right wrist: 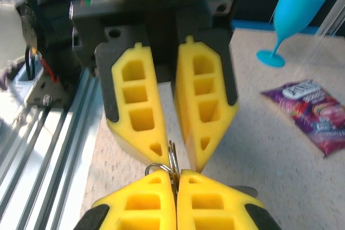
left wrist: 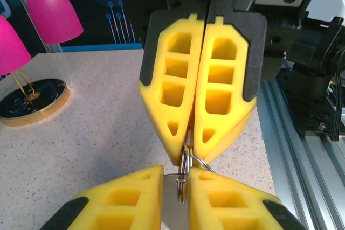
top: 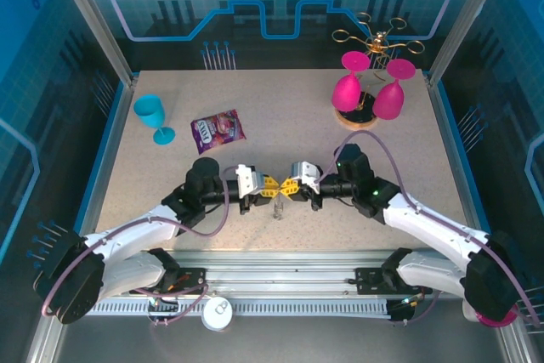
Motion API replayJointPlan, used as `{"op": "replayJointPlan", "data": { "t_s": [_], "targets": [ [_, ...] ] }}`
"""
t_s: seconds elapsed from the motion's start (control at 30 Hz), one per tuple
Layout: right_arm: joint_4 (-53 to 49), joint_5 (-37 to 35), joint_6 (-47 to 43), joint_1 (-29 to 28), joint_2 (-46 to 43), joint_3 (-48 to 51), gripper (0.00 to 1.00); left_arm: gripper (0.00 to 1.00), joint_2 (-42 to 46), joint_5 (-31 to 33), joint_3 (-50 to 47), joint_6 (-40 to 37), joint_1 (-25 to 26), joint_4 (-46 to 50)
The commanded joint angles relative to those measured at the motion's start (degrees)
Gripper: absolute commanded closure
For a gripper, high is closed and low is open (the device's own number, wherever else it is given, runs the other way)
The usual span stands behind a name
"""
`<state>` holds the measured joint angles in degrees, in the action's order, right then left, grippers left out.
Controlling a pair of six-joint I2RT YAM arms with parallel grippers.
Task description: Put the keys on the keyring
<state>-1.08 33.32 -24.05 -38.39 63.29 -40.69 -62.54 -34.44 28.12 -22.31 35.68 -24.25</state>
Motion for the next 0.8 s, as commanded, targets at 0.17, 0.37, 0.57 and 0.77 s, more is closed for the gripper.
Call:
{"op": "replayJointPlan", "data": {
  "t_s": [0.17,0.37,0.57,0.77],
  "targets": [
    [-37.31,-10.71,-16.49,-7.7,9.56,-24.26,1.0,1.0,-0.17,1.59,9.58,-10.64,1.88,21.72],
    [-14.41,-7.14,-4.19,-3.17,0.78,-11.63,0.56,1.0,2.11,2.36,4.84,-8.96,2.09,11.43],
    [11.99,-1.12,10.19,3.23,-6.51,6.03,0.5,1.0,2.95,-0.84,-0.26,-5.91,2.09,-0.39],
    [15.4,4.38,16.07,3.25,-4.56,8.2,0.52,1.0,2.95,-0.47,-0.68,-5.73,2.14,-1.24]
  ]
}}
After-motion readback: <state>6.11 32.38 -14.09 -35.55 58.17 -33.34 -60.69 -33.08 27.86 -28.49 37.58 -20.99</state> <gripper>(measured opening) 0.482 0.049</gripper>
